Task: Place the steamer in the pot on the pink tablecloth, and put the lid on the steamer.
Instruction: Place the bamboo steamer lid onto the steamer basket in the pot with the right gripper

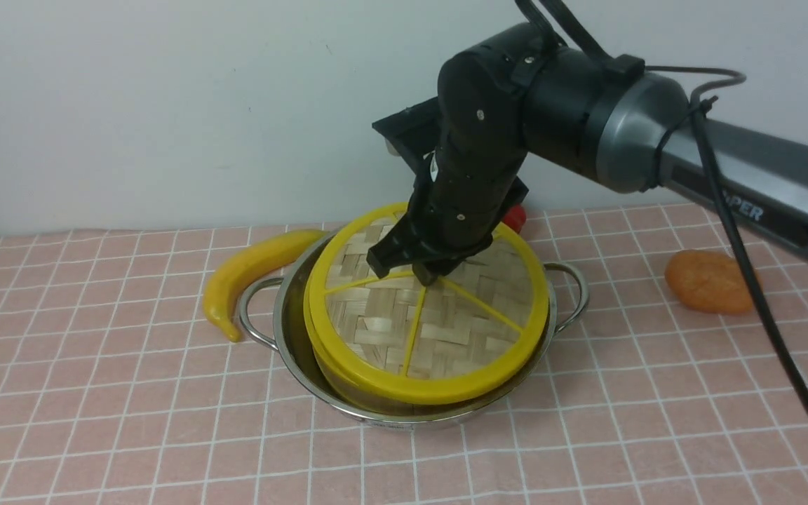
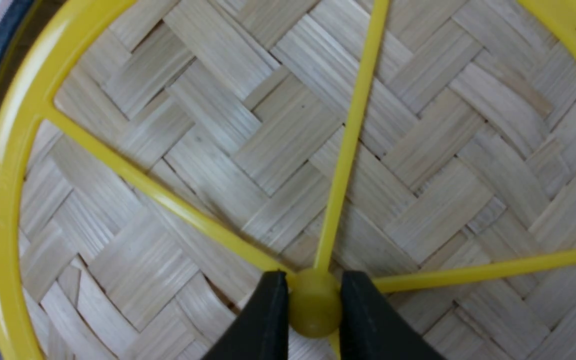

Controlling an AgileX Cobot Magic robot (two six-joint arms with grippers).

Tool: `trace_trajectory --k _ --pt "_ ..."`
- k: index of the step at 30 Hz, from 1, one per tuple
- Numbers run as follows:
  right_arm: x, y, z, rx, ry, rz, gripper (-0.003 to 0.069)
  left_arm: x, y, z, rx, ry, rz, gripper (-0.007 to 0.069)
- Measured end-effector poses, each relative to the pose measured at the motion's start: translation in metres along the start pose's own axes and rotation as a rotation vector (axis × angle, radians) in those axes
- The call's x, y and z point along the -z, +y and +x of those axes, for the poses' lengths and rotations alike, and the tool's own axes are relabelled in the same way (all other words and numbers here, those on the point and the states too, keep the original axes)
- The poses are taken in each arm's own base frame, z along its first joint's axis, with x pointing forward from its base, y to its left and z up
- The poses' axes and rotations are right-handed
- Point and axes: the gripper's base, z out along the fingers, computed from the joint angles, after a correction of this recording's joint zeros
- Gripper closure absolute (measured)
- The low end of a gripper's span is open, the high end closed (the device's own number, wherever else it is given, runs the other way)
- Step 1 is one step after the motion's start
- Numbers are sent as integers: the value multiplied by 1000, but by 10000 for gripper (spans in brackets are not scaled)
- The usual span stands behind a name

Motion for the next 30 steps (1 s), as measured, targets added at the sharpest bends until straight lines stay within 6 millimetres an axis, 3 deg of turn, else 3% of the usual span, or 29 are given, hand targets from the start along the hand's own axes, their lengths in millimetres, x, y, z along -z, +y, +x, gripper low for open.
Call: trace_trajectory --k 30 --pt "-5 1 -7 20 -78 -13 513 0 0 0 0 0 0 382"
